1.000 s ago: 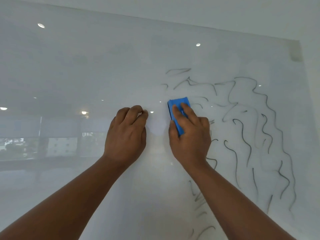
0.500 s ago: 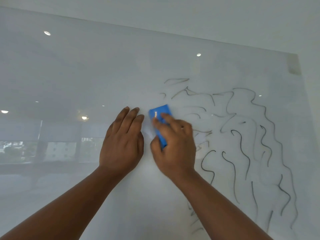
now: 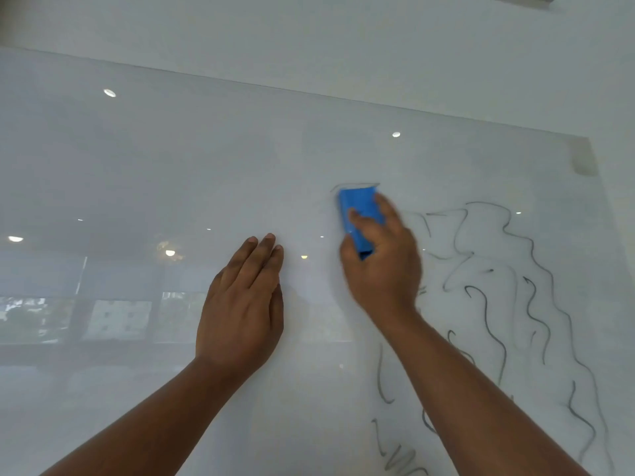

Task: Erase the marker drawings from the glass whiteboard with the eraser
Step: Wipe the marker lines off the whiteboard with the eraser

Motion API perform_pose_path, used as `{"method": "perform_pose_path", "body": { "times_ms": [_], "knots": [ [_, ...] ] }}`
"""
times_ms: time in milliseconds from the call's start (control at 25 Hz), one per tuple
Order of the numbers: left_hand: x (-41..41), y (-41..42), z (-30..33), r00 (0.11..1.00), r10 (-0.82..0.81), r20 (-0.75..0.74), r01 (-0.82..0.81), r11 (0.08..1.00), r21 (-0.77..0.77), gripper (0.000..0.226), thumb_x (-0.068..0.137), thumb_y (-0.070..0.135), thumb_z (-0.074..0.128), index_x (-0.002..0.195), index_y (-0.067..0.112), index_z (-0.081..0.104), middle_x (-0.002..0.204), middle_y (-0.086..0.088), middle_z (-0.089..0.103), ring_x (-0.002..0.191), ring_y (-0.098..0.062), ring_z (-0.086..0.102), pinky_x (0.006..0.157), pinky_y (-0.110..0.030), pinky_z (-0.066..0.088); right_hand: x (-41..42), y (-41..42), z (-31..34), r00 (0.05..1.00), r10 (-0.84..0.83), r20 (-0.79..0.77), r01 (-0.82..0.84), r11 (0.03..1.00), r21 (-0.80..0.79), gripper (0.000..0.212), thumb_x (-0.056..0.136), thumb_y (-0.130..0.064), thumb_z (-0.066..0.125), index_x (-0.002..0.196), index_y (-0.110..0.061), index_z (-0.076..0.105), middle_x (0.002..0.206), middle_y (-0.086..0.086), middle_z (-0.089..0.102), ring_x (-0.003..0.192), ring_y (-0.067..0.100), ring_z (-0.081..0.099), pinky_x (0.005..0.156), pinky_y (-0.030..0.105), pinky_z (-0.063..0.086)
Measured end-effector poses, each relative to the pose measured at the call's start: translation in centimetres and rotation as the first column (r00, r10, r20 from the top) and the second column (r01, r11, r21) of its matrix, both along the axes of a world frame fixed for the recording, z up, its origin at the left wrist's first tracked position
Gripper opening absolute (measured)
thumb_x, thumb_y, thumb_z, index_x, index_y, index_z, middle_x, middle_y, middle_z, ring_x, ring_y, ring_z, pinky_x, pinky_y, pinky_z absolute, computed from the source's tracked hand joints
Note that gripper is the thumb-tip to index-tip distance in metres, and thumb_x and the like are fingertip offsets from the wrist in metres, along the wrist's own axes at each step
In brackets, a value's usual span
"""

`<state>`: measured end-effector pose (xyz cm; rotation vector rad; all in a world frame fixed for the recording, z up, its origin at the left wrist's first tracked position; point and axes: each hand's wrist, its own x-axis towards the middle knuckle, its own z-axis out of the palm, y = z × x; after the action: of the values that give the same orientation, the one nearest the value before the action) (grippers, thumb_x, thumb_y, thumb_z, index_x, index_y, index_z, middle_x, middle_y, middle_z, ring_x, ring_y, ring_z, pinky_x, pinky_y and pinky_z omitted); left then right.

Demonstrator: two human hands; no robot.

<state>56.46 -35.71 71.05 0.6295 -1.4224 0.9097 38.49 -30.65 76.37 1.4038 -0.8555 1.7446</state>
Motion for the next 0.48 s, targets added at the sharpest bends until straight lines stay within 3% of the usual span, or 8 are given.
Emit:
{"method": "perform_pose_path", "body": {
  "times_ms": [40,80,160,200,320,440,480],
  "knots": [
    [0.0,0.0,0.1,1.0,-0.003,-0.009,0.003,1.0,-0.002,0.047,0.098,0.019,0.04,0.141,0.009,0.055,0.151,-0.006,0.048,0.144,-0.025,0.04,0.106,-0.045,0.046,-0.2,0.3,0.6,0.995,0.021,0.097,-0.022,1.0,0.01,0.039,0.089,-0.019,0.073,0.127,-0.024,0.07,0.156,0.005,0.048,0.117,0.033,0.06,0.092,0.044,0.055],
    [0.0,-0.1,0.2,1.0,-0.005,-0.012,0.005,1.0,-0.005,0.046,0.097,0.018,0.042,0.14,0.009,0.056,0.151,-0.006,0.049,0.143,-0.025,0.041,0.105,-0.045,0.046,-0.1,0.2,0.7,0.998,-0.007,0.062,0.007,1.0,0.007,0.04,0.089,-0.019,0.072,0.129,-0.024,0.07,0.157,0.006,0.046,0.118,0.033,0.06,0.093,0.043,0.055],
    [0.0,-0.2,0.2,1.0,0.002,-0.008,-0.002,1.0,-0.015,0.046,0.097,0.017,0.044,0.14,0.009,0.056,0.15,-0.006,0.05,0.142,-0.025,0.042,0.106,-0.044,0.046,0.3,-0.4,-0.2,0.978,-0.073,-0.193,0.069,0.997,-0.029,0.042,0.09,-0.019,0.071,0.131,-0.025,0.068,0.157,0.006,0.046,0.12,0.03,0.06,0.093,0.038,0.053],
    [0.1,-0.2,0.2,1.0,0.004,-0.007,-0.004,1.0,-0.019,0.046,0.097,0.017,0.044,0.14,0.009,0.056,0.15,-0.006,0.05,0.142,-0.025,0.041,0.107,-0.044,0.045,0.2,-0.5,-0.2,0.972,-0.054,-0.228,0.049,0.998,-0.025,0.042,0.09,-0.018,0.072,0.131,-0.025,0.068,0.158,0.006,0.045,0.123,0.028,0.059,0.095,0.037,0.053],
    [-0.1,-0.2,0.0,1.0,0.012,-0.009,-0.012,1.0,-0.02,0.047,0.098,0.02,0.041,0.141,0.009,0.056,0.15,-0.006,0.049,0.143,-0.025,0.04,0.108,-0.044,0.043,-0.2,-0.3,1.3,1.0,0.014,-0.005,-0.014,1.0,-0.028,0.04,0.092,-0.018,0.071,0.131,-0.025,0.068,0.158,0.01,0.043,0.131,0.031,0.055,0.101,0.044,0.053],
    [0.0,-0.1,0.0,1.0,0.019,-0.003,-0.019,0.999,-0.034,0.047,0.099,0.021,0.039,0.141,0.008,0.055,0.15,-0.006,0.049,0.142,-0.025,0.041,0.109,-0.042,0.041,0.4,-0.5,1.8,0.985,-0.044,-0.168,0.039,0.999,-0.031,0.041,0.093,-0.02,0.069,0.134,-0.026,0.066,0.157,0.01,0.045,0.128,0.029,0.056,0.097,0.035,0.052],
    [0.0,-0.1,0.0,1.0,0.017,-0.002,-0.017,0.999,-0.038,0.047,0.098,0.021,0.039,0.141,0.008,0.056,0.15,-0.006,0.049,0.142,-0.025,0.041,0.109,-0.042,0.041,0.5,-0.6,2.0,0.99,-0.043,-0.131,0.04,0.999,-0.029,0.041,0.094,-0.021,0.068,0.134,-0.027,0.066,0.158,0.01,0.045,0.126,0.029,0.057,0.096,0.038,0.054]
  ]
}}
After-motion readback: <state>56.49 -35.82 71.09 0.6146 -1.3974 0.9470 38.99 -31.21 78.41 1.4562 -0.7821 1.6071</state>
